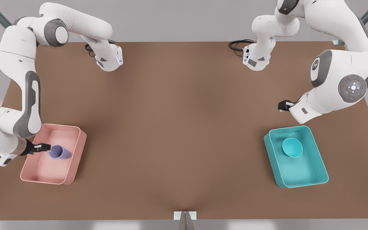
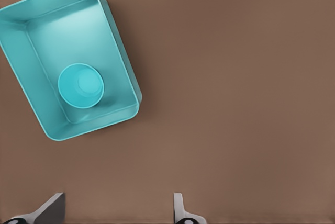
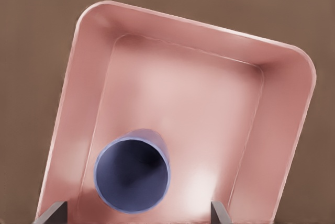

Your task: Put the bowls and cups in different boxes

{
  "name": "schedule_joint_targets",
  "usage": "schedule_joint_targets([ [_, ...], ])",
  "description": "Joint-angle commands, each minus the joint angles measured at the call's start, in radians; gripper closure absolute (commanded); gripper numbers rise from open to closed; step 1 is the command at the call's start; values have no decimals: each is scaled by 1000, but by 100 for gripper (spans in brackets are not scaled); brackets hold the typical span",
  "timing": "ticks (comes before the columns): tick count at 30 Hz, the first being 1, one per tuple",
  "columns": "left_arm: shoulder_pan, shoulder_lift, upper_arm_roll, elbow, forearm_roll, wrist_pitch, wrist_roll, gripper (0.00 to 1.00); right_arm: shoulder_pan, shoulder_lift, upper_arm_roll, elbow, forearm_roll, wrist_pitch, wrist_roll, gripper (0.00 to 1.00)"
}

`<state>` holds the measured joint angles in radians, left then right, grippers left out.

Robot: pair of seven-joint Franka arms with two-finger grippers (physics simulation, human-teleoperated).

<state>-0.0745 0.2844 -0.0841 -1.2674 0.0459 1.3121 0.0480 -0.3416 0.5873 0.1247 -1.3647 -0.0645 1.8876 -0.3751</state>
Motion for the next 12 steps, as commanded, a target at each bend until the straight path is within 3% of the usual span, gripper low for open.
schedule_joint_targets([
  [1, 1, -1, 0, 0, 0, -22, -63, 0, 42, -67, 1, 10, 29, -214, -10, 0],
  [4, 1, -1, 0, 0, 0, -22, -63, 0, 183, -218, 7, 16, 38, -378, 209, 0],
  [7, -1, 1, 0, -1, 0, -24, -63, 0, 223, -382, 12, -1, 26, -538, 351, 0],
  [12, -1, 1, 0, -4, 0, -24, -63, 0, 223, -451, 10, -76, 28, -522, 354, 0],
])
